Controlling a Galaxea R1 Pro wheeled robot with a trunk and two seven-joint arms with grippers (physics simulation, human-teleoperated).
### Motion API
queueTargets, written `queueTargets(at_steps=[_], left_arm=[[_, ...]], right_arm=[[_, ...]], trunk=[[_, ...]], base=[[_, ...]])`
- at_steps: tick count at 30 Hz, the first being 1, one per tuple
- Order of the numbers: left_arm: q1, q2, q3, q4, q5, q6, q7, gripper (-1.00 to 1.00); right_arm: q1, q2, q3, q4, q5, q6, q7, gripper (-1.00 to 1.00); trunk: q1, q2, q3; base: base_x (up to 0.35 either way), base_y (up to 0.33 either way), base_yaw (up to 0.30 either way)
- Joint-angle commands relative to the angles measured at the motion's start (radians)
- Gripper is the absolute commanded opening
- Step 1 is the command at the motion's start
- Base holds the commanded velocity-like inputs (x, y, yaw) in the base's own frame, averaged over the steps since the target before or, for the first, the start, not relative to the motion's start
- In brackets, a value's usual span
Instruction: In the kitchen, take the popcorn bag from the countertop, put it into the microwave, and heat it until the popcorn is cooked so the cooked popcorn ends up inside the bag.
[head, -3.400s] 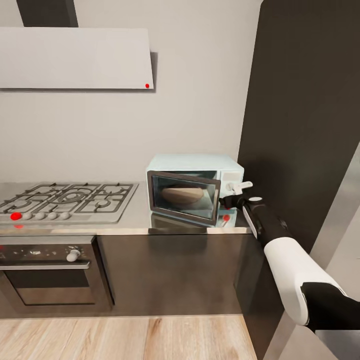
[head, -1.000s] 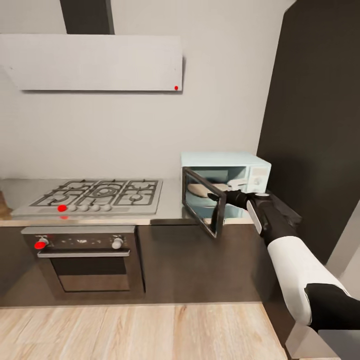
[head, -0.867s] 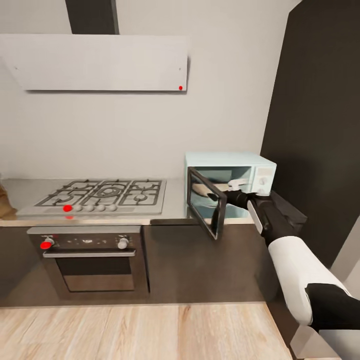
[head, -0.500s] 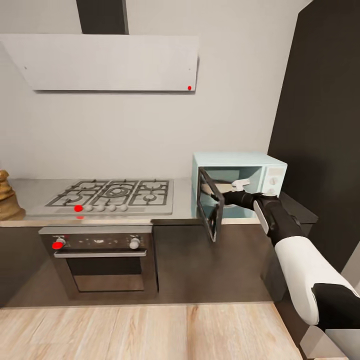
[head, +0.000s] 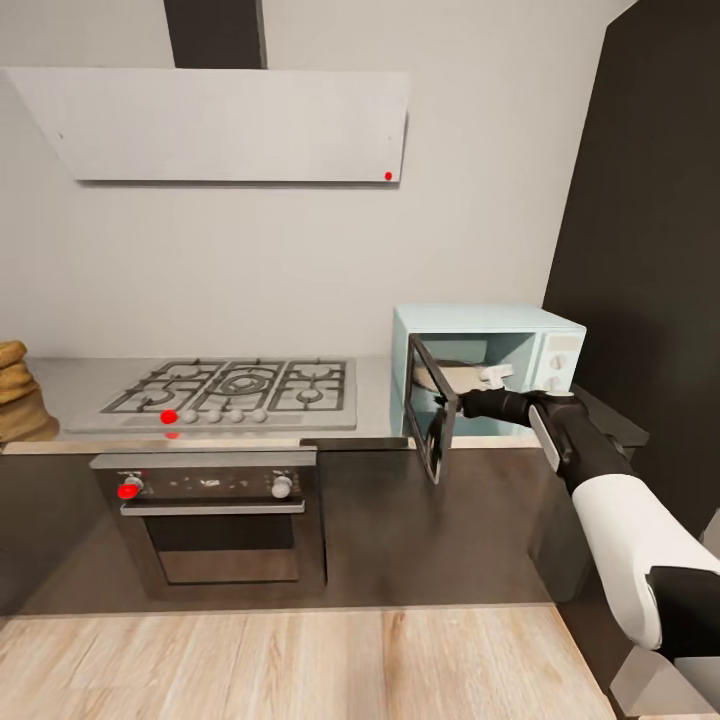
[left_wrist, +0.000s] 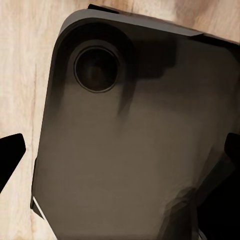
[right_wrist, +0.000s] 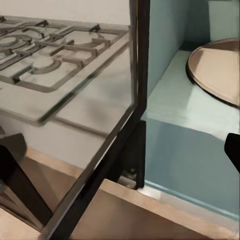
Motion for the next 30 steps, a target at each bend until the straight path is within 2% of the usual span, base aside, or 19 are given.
queueTargets(at_steps=[1,7,9,10,12,13,17,23,26,30], left_arm=[[0.000,0.000,0.000,-0.001,0.007,-0.002,-0.001,1.00],[0.000,0.000,-0.002,-0.001,0.007,-0.002,-0.001,1.00],[0.000,0.000,-0.002,-0.001,0.007,-0.002,-0.001,1.00],[0.000,0.000,-0.002,-0.001,0.007,-0.002,-0.001,1.00],[-0.001,0.000,-0.002,-0.001,0.007,-0.002,-0.001,1.00],[0.000,0.000,-0.002,-0.001,0.007,-0.002,-0.001,1.00],[0.000,0.000,-0.002,-0.001,0.007,-0.002,-0.001,1.00],[0.000,-0.001,-0.001,-0.001,0.007,-0.002,-0.001,1.00],[0.000,-0.001,0.002,-0.001,0.007,-0.002,-0.001,1.00],[0.000,-0.003,0.004,-0.001,0.007,-0.003,-0.001,1.00]], right_arm=[[-0.001,-0.002,-0.002,-0.001,0.006,0.004,0.006,1.00],[-0.001,-0.008,-0.003,0.000,0.004,0.003,-0.001,1.00],[-0.001,-0.024,-0.004,0.000,0.004,0.003,-0.006,1.00],[-0.001,-0.053,-0.004,0.001,0.004,0.003,-0.012,1.00],[-0.001,-0.076,-0.005,0.001,0.004,0.002,-0.022,1.00],[-0.001,-0.096,-0.005,0.001,0.004,0.002,-0.040,1.00],[-0.001,-0.133,-0.005,0.001,0.003,0.003,-0.066,1.00],[-0.001,-0.162,-0.005,0.003,0.001,0.006,-0.071,1.00],[-0.001,-0.175,-0.005,0.059,0.001,0.006,-0.081,1.00],[-0.001,-0.182,-0.005,0.187,0.002,-0.007,-0.146,1.00]], trunk=[[0.000,-0.001,-0.001],[0.000,-0.001,-0.001],[0.000,-0.001,-0.001],[0.000,-0.001,-0.001],[0.000,-0.001,-0.001],[0.000,-0.001,-0.001],[0.000,-0.001,-0.001],[0.000,-0.001,-0.001],[0.000,-0.001,-0.001],[0.000,-0.001,-0.001]], base=[[0.000,0.008,0.000],[0.000,0.001,0.000],[0.000,0.000,0.000],[0.000,0.000,0.000],[0.000,0.000,0.000],[0.000,0.000,0.000],[0.000,0.000,0.000],[-0.015,0.000,0.000],[-0.238,0.000,0.000],[-0.328,0.000,0.000]])
